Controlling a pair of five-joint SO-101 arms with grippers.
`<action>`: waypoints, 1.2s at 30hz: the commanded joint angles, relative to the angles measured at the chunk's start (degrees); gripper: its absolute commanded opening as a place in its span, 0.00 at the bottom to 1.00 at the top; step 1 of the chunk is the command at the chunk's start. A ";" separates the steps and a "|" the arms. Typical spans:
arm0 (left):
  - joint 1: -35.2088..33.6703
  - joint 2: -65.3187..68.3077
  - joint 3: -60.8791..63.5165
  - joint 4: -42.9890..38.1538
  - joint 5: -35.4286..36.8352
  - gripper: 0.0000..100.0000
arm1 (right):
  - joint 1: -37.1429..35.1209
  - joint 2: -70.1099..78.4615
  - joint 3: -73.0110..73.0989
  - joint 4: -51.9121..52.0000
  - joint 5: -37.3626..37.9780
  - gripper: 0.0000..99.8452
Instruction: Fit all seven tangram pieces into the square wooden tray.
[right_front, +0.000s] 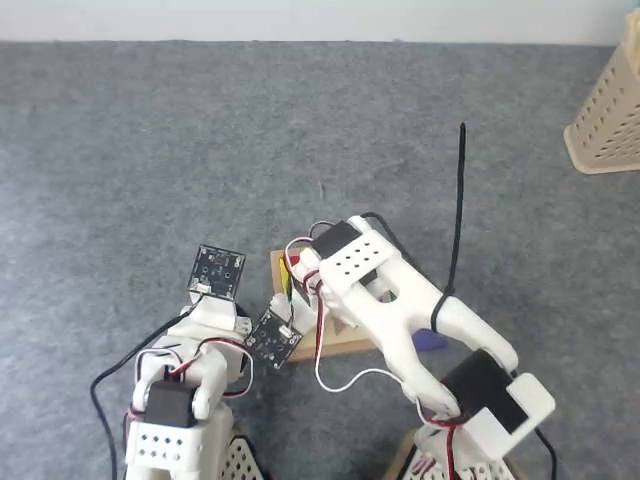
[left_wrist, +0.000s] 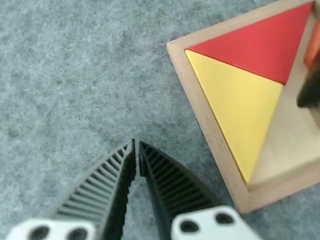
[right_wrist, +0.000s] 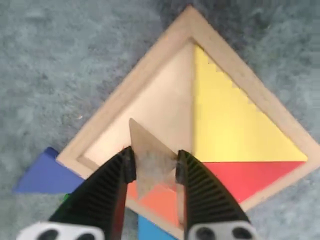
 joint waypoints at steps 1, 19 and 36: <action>-0.18 -1.23 -1.10 0.35 0.35 0.01 | 1.19 -0.31 -5.19 2.15 -4.31 0.15; -0.18 -1.23 -1.10 0.35 0.35 0.01 | 8.04 -0.84 -9.85 1.71 -22.51 0.10; -0.18 -1.23 -1.10 0.35 0.35 0.01 | 13.85 -3.91 -22.33 12.62 -84.04 0.01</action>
